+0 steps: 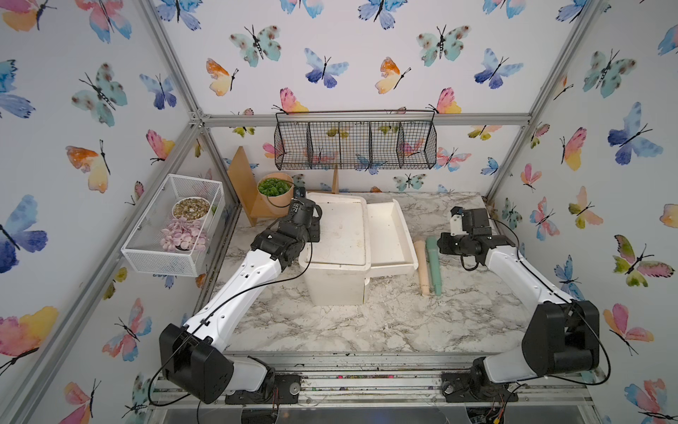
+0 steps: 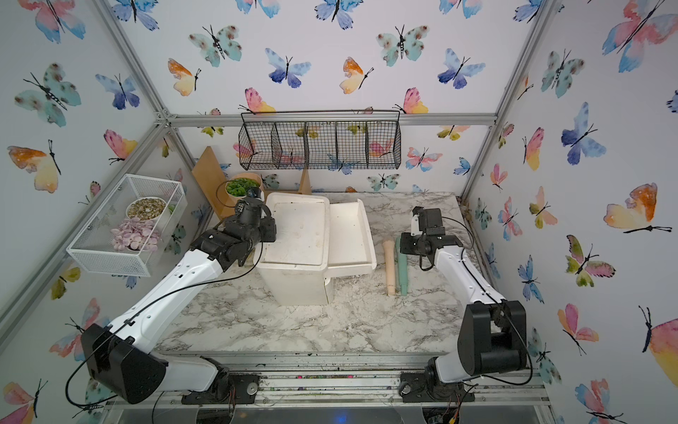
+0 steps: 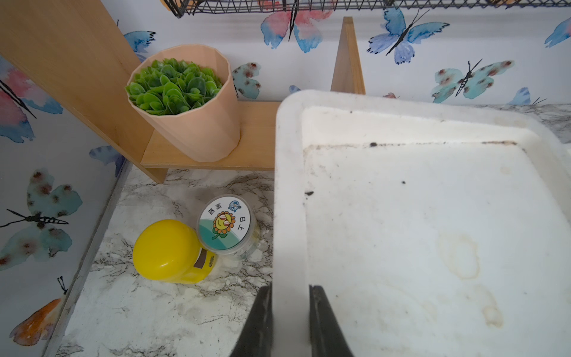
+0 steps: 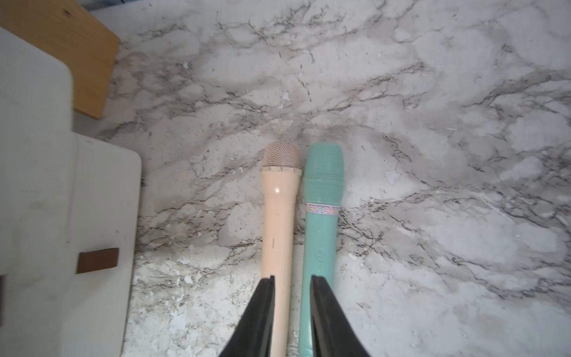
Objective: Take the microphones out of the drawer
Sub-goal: Place the microphone at the center of the board, then close the drawer in the storage box.
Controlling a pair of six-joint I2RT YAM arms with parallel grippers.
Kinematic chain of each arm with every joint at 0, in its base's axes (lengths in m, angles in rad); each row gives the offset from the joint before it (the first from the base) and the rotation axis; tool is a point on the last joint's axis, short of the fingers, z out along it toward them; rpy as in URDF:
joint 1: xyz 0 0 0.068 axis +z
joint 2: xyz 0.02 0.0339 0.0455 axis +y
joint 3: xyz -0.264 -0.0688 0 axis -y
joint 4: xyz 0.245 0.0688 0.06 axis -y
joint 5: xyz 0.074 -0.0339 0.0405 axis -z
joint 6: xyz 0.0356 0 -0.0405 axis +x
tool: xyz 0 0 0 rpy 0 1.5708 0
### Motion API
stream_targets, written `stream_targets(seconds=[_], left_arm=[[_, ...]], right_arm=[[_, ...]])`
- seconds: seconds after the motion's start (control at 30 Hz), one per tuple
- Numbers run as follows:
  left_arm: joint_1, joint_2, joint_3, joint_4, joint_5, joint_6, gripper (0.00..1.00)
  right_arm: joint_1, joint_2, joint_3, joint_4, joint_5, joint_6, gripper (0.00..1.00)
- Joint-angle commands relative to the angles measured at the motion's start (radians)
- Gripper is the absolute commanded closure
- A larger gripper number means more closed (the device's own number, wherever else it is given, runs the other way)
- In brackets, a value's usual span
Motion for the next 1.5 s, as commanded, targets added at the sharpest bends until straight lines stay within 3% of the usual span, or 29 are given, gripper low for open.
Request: stream_targets(seconds=[0.0, 0.17, 0.6, 1.1, 1.47], left_arm=[[0.010, 0.007, -0.024, -0.024, -0.057, 0.068, 1.00], [0.011, 0.006, -0.019, -0.025, -0.052, 0.067, 1.00], [0.010, 0.013, -0.007, -0.027, -0.045, 0.062, 1.00], [0.009, 0.029, 0.004, -0.027, -0.030, 0.052, 1.00], [0.010, 0.033, 0.007, -0.028, -0.008, 0.046, 1.00]], right_arm=[[-0.004, -0.032, 0.020, 0.005, -0.169, 0.008, 0.76], [-0.004, -0.028, 0.026, 0.048, -0.325, 0.053, 0.98], [-0.004, -0.012, -0.023, 0.200, -0.666, 0.148, 0.98], [-0.003, 0.005, -0.097, 0.324, -0.884, 0.224, 0.98], [0.062, 0.040, -0.121, 0.426, -0.910, 0.290, 0.98]])
